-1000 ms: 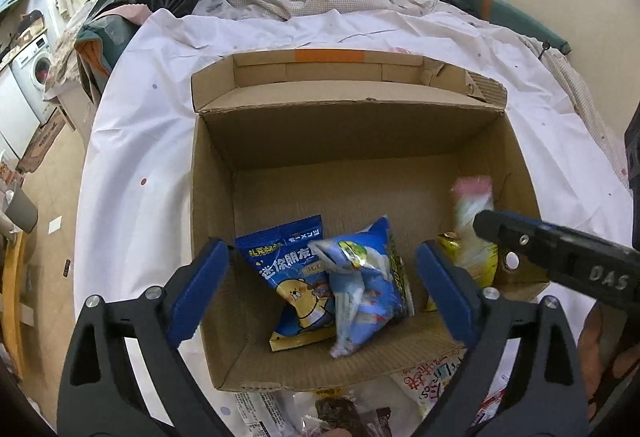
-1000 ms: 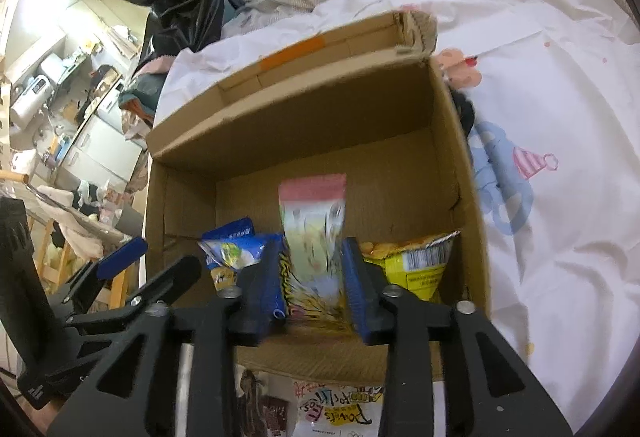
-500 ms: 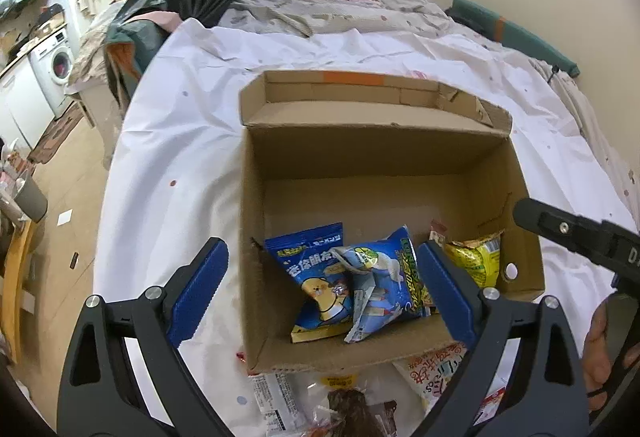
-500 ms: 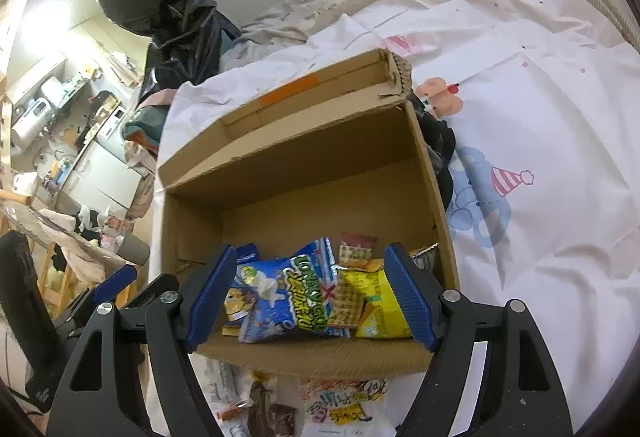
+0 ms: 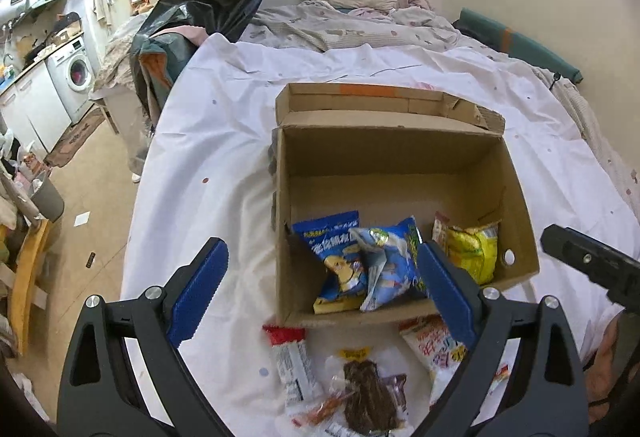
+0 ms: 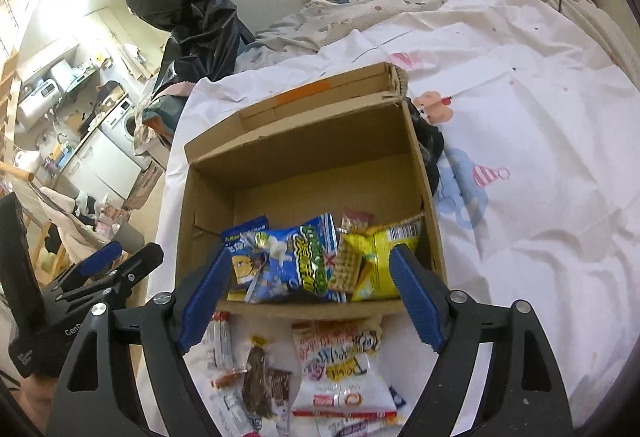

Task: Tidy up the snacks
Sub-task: 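Lift both tools out of the box back over the snack pile, then grasp the white-red bar with left tool while right tool grasps the large chip bag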

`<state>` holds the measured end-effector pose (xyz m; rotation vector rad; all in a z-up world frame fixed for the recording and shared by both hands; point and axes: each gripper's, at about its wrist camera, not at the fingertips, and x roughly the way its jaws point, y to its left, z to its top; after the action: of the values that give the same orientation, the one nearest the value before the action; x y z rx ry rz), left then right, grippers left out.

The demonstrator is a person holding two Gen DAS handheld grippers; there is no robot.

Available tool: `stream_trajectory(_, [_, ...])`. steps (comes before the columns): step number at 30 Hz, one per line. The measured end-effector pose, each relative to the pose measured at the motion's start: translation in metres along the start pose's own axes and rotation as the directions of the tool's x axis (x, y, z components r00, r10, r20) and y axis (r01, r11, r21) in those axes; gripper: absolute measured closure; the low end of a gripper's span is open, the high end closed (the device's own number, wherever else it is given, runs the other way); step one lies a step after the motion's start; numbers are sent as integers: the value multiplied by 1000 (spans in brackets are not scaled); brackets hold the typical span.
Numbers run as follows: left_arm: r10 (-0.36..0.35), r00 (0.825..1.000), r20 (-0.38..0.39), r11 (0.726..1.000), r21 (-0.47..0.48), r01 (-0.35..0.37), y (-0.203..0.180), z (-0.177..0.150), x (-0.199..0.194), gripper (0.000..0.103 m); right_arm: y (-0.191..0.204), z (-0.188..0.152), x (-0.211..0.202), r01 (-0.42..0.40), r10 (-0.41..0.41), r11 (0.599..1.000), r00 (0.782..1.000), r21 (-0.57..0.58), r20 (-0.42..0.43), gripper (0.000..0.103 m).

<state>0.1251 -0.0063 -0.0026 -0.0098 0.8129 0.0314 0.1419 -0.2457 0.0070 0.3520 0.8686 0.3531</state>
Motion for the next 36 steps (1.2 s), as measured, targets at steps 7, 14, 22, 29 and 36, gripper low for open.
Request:
stream_trajectory(7, [-22, 999, -37, 998, -66, 20, 14, -21, -14, 9, -4, -19, -15, 18, -18, 1000, 1000, -6, -2, 13])
stream_trajectory(14, [-15, 992, -125, 987, -162, -5, 37, -41, -9, 9, -14, -36, -16, 13, -10, 998, 999, 53, -54, 13])
stream_trajectory(22, [-82, 921, -381, 957, -288, -34, 37, -105, 14, 10, -27, -42, -13, 53, -46, 995, 996, 87, -78, 13])
stream_trajectory(29, [-134, 834, -535, 922, -376, -93, 14, -165, 31, 20, -27, -43, -11, 41, -33, 996, 996, 83, -85, 13])
stream_trajectory(36, [-76, 815, -574, 949, -294, -118, -6, -180, 43, 49, -22, -43, -14, 17, -11, 997, 996, 70, -88, 13])
